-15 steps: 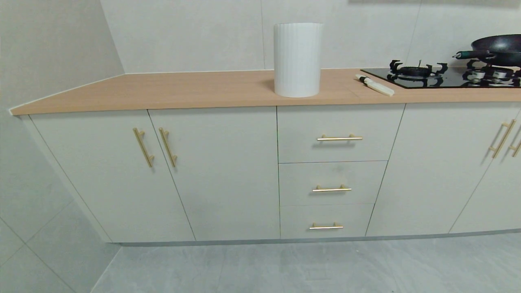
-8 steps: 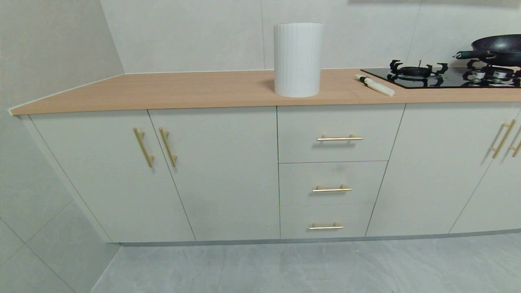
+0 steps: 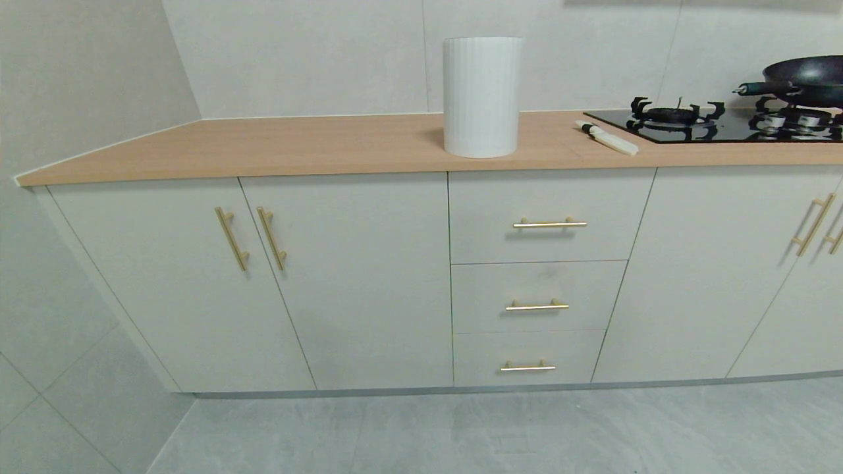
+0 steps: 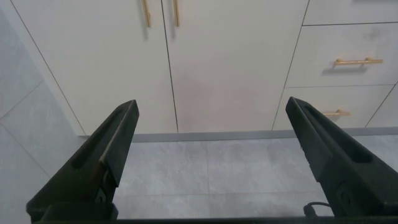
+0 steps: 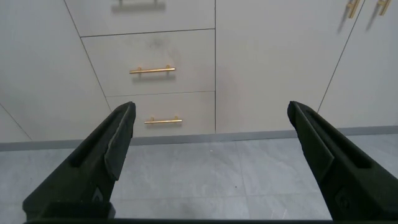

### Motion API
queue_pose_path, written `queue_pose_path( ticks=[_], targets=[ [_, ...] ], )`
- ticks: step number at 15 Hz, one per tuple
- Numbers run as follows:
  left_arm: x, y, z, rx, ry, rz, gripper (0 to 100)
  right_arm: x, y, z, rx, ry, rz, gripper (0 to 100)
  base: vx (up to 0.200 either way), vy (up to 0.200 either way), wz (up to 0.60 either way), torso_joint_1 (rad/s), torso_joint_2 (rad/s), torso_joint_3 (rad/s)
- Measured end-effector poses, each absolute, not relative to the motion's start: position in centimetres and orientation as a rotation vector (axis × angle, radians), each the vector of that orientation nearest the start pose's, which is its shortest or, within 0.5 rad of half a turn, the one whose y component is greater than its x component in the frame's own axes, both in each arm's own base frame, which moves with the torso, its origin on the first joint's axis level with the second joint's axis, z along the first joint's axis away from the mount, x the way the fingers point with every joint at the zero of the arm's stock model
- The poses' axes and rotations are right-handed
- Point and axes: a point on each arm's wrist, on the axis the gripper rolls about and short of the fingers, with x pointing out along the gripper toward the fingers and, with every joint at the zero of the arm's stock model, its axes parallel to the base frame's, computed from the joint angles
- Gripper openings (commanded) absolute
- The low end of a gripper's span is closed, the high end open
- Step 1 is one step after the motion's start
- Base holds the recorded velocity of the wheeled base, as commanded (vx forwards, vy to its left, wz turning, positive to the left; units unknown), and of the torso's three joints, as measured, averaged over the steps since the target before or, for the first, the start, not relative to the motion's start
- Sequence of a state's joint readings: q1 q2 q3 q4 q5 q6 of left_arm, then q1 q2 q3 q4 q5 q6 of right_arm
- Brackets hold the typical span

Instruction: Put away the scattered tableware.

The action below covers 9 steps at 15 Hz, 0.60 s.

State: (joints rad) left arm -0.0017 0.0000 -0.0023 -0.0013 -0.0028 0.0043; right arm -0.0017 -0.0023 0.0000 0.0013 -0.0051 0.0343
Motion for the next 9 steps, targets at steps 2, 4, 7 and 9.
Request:
queue_pose_path(
  ticks=[2,4,7,9],
  targets=[
    [-2.30,0.00,7.63,0.002,-0.004,-0.004,100,-2.30,-0.01,7.53,0.034,-0.001,-0.006,100,0.200,0.000,0.00,0.002,0.00,0.002],
    [-2.30,0.00,7.63,0.002,-0.004,-0.005,100,-2.30,0.00,7.53,0.034,-0.001,-0.006,100,0.200,0.000,0.00,0.002,0.00,-0.002],
    [-2.30,0.00,7.63,0.002,-0.004,-0.005,100,-2.29,0.00,7.53,0.033,-0.001,-0.005,100,0.200,0.000,0.00,0.006,0.00,0.004],
    [-2.30,0.00,7.63,0.002,-0.004,-0.005,100,-2.29,0.00,7.53,0.034,0.000,-0.005,100,0.200,0.000,0.00,-0.002,0.00,0.009]
  ],
)
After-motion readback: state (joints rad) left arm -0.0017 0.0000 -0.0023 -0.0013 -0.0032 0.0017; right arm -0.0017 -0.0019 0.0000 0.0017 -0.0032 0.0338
